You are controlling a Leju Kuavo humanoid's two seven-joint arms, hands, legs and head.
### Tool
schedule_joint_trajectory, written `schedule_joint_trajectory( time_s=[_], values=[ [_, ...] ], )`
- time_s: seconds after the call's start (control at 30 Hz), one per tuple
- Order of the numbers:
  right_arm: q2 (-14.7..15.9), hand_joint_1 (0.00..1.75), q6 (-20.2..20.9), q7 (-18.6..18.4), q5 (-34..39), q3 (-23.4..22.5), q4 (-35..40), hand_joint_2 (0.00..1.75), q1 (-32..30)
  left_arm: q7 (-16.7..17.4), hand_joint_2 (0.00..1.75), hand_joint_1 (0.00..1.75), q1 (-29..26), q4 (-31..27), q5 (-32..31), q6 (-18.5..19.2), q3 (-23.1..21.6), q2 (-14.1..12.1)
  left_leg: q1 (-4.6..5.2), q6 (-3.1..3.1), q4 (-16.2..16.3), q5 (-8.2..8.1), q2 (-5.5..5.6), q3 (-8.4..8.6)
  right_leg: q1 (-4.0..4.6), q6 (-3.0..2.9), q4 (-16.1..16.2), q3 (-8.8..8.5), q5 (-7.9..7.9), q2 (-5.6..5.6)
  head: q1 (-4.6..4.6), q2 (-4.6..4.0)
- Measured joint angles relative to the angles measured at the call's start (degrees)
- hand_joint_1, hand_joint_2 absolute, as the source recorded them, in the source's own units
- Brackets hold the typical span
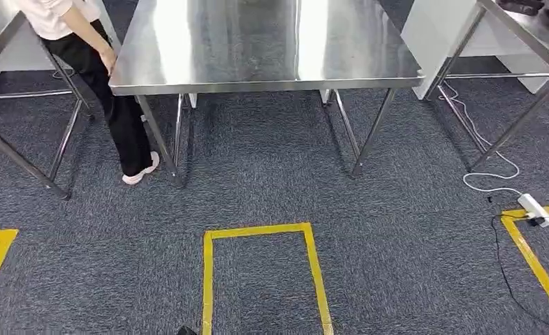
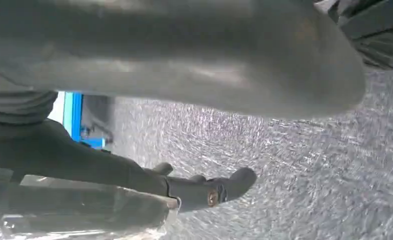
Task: Take the parts from the cabinet and place them on the table.
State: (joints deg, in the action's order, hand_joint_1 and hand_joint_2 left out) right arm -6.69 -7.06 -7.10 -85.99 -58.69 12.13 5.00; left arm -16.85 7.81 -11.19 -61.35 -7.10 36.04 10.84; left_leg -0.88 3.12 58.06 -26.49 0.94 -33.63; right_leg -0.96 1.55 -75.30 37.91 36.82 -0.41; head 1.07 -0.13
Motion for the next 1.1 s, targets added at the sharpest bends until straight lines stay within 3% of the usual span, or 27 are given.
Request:
schedule_joint_trajectory(
  time_s=[0.03,0.07,0.1,0.13,0.17,0.2,0.3,0.33,0.37,0.4,0.47,0.5,0.53,0.57,0.63,0.67,0.7,0.73,0.83,0.87,0.9,0.93,1.0,1.03,1.07,1.1],
  values=[
    [0.1,0.00,0.0,0.0,0.0,0.0,0.0,0.00,-0.1,0.0,0.00,0.00,-0.1,0.0,0.0,0.0,0.0,0.0,0.13,-0.04,0.0,0.29,0.70,-0.24,0.01,0.29,-0.1,-0.24,-0.31,0.07,0.09,0.00],
    [0.1,0.00,0.0,0.0,0.0,0.0,0.0,0.00,-0.1,0.0,0.00,0.00,0.0,0.0,0.0,0.0,0.0,0.0,0.18,-0.09,0.0,0.55,1.39,-0.40,0.03,0.59,2.6,-1.75,-1.48,0.17,0.02,0.00],
    [0.1,0.00,0.0,0.0,0.0,0.0,0.0,0.00,-0.1,0.0,0.00,0.00,0.0,0.0,0.0,0.0,0.0,0.0,0.20,-0.27,0.0,0.80,2.06,-0.51,0.06,0.89,7.3,-4.38,-3.32,0.45,0.02,0.00],
    [0.2,0.00,0.0,0.0,0.0,0.0,0.0,0.00,-0.1,0.0,0.00,0.00,0.0,0.0,0.0,0.0,0.0,0.0,0.21,-0.44,0.0,1.07,2.72,-0.60,0.07,1.02,13.1,-7.62,-5.27,1.44,0.00,0.00],
    [0.2,0.00,0.0,0.0,0.0,0.0,0.0,0.00,0.0,0.0,0.00,0.00,0.0,0.0,0.0,0.0,0.0,0.0,0.16,-0.63,0.0,1.34,3.22,-0.72,0.05,0.68,17.8,-10.21,-6.30,3.71,-0.04,0.00],
    [0.3,0.00,0.0,0.0,0.0,0.0,0.0,0.00,0.1,0.0,0.00,0.00,0.0,0.0,0.0,0.0,0.0,0.1,0.65,-0.96,0.2,1.47,3.69,-0.88,0.64,0.33,18.9,-10.11,-6.24,4.03,0.04,0.00],
    [0.3,0.00,0.0,0.1,0.0,0.0,0.0,0.00,0.1,0.0,0.00,0.00,-0.1,0.0,-0.1,0.1,0.0,0.1,0.43,-2.07,-0.2,2.22,4.89,-1.17,1.02,-0.45,18.7,-9.92,-6.76,2.53,0.11,0.00],
    [0.1,0.00,0.1,0.1,0.2,0.0,0.0,0.00,0.1,0.1,0.00,0.00,-0.2,0.0,-0.1,0.1,0.0,-0.1,0.39,-2.36,0.0,2.27,4.98,-1.46,-0.14,-1.08,19.2,-9.98,-7.36,1.81,-0.02,0.00],
    [0.1,0.00,0.2,0.1,0.1,0.0,0.0,0.00,0.2,0.1,0.00,0.00,-0.1,0.0,-0.1,0.1,0.0,-0.1,0.29,-2.37,1.2,1.13,2.76,-2.08,-0.32,-1.35,19.3,-10.34,-7.62,1.13,0.19,0.00],
    [0.1,0.00,0.5,0.1,0.1,0.0,0.0,0.00,0.1,0.2,0.00,0.00,-0.1,0.0,-0.3,0.1,0.0,-0.1,0.26,-2.55,4.1,-1.63,0.82,-3.28,-0.28,-2.23,19.2,-9.95,-7.89,0.61,0.48,0.00],
    [0.2,0.00,0.9,0.1,0.1,0.0,0.0,0.00,-0.2,0.2,0.00,0.00,0.0,0.0,-0.3,0.1,-0.1,-0.1,0.13,-3.15,13.0,-6.64,-0.12,-6.92,-0.04,-2.33,19.2,-9.63,-7.99,-1.01,0.44,0.00],
    [0.2,0.00,1.0,0.1,0.1,0.0,0.0,0.00,-0.3,0.2,0.00,0.00,0.0,0.0,-0.3,0.2,-0.2,-0.1,0.02,-3.48,16.5,-7.90,-0.21,-8.23,0.02,-2.47,19.2,-9.34,-8.10,-1.86,0.48,0.00],
    [0.2,0.00,1.0,0.1,0.1,0.0,0.0,0.00,-0.4,0.3,0.00,0.00,-0.1,0.0,-0.4,0.2,-0.2,-0.1,-0.19,-3.70,17.6,-7.75,-0.38,-8.33,0.05,-2.46,19.2,-8.99,-8.10,-2.67,0.44,0.00],
    [0.2,0.00,1.2,0.1,0.0,0.0,0.0,0.00,-0.4,0.4,0.00,0.00,-0.1,0.0,-0.4,0.2,-0.2,-0.2,-0.41,-3.89,15.8,-6.39,-0.70,-6.99,0.04,-2.44,19.1,-8.84,-8.09,-3.43,0.48,0.00],
    [0.1,0.00,1.6,0.1,-0.1,0.0,0.0,0.00,-0.2,0.4,0.00,0.00,0.0,0.0,-0.4,0.1,-0.2,-0.3,-0.78,-4.00,6.9,-2.70,-2.18,-1.48,0.00,-2.32,19.0,-9.01,-8.00,-4.66,0.46,0.00],
    [0.1,0.00,1.7,0.2,-0.1,0.0,0.0,0.00,-0.1,0.4,0.00,0.00,0.1,0.0,-0.4,0.1,-0.2,-0.3,-0.80,-3.93,2.0,-1.51,-5.28,1.69,0.25,-1.94,18.7,-9.65,-7.77,-5.12,0.50,0.00],
    [0.2,0.00,1.7,0.2,-0.1,0.0,0.0,0.00,-0.2,0.5,0.00,0.00,0.3,0.0,-0.4,0.2,-0.3,-0.3,-0.38,-3.73,0.5,-1.94,-6.49,2.29,0.93,-1.49,18.2,-8.84,-7.51,-5.48,0.70,0.00],
    [0.2,0.00,1.9,0.2,-0.1,0.0,0.0,0.00,-0.1,0.5,0.00,0.00,0.4,0.0,-0.5,0.1,-0.3,-0.2,-0.35,-2.98,0.6,-1.77,-5.15,1.96,0.95,-1.18,18.3,-8.92,-7.48,-5.94,0.04,0.00],
    [0.2,0.00,1.6,0.1,0.0,0.0,0.0,0.00,0.3,0.5,0.00,0.00,0.3,0.0,-0.5,0.1,-0.3,-0.2,0.28,-1.67,0.2,-1.27,-3.85,1.46,1.18,0.02,18.4,-9.33,-7.73,-7.24,-0.02,0.00],
    [0.3,0.00,1.4,0.1,0.0,0.0,0.0,0.00,0.4,0.5,0.00,0.00,0.2,0.0,-0.4,0.1,-0.3,-0.2,-0.18,-0.99,-0.3,-0.78,-3.65,1.59,0.55,0.42,17.6,-8.58,-7.04,-5.53,0.05,0.00],
    [0.3,0.00,1.3,0.0,-0.1,0.0,0.0,0.00,0.3,0.5,0.00,0.00,0.3,0.0,-0.4,0.1,-0.3,-0.2,-0.20,-0.54,-0.4,-0.53,-3.33,1.35,0.41,0.25,15.7,-7.76,-5.63,-2.86,-0.27,0.00],
    [0.2,0.00,1.1,-0.1,-0.1,0.0,0.0,0.00,0.1,0.5,0.00,0.00,0.6,0.0,-0.4,0.1,-0.3,-0.2,-0.17,-0.26,-0.4,-0.32,-2.85,1.00,0.27,-0.22,10.6,-5.25,-2.94,-0.94,-0.35,0.00],
    [0.2,0.00,1.2,-0.4,0.0,0.0,0.0,0.00,-0.2,0.5,0.00,0.00,0.6,0.0,-0.5,0.2,-0.3,0.0,-0.04,-0.13,-0.3,0.14,-2.12,0.58,0.26,-0.30,2.5,-1.68,0.12,-0.03,-0.33,0.00],
    [0.3,0.00,1.5,-0.5,0.0,0.0,0.0,0.00,-0.3,0.5,0.00,0.00,0.5,0.0,-0.4,0.2,-0.3,0.0,-0.03,-0.17,-0.3,0.23,-1.74,0.43,0.21,0.02,0.5,-0.82,0.54,0.06,-0.28,0.00],
    [0.3,0.00,1.6,-0.7,0.1,-0.1,0.0,0.00,-0.3,0.5,0.00,0.00,0.5,0.0,-0.5,0.2,-0.3,0.0,-0.07,-0.30,-0.3,0.38,-1.46,0.34,0.18,0.45,1.3,-1.28,0.03,0.06,-0.33,0.00],
    [0.3,0.00,1.9,-0.7,0.1,-0.1,0.0,0.00,-0.3,0.5,0.00,0.00,0.5,0.0,-0.5,0.2,-0.3,0.0,-0.20,-0.52,-0.2,0.53,-1.14,0.23,0.00,1.14,4.8,-3.10,-1.67,0.06,-0.35,0.00]
  ],
)
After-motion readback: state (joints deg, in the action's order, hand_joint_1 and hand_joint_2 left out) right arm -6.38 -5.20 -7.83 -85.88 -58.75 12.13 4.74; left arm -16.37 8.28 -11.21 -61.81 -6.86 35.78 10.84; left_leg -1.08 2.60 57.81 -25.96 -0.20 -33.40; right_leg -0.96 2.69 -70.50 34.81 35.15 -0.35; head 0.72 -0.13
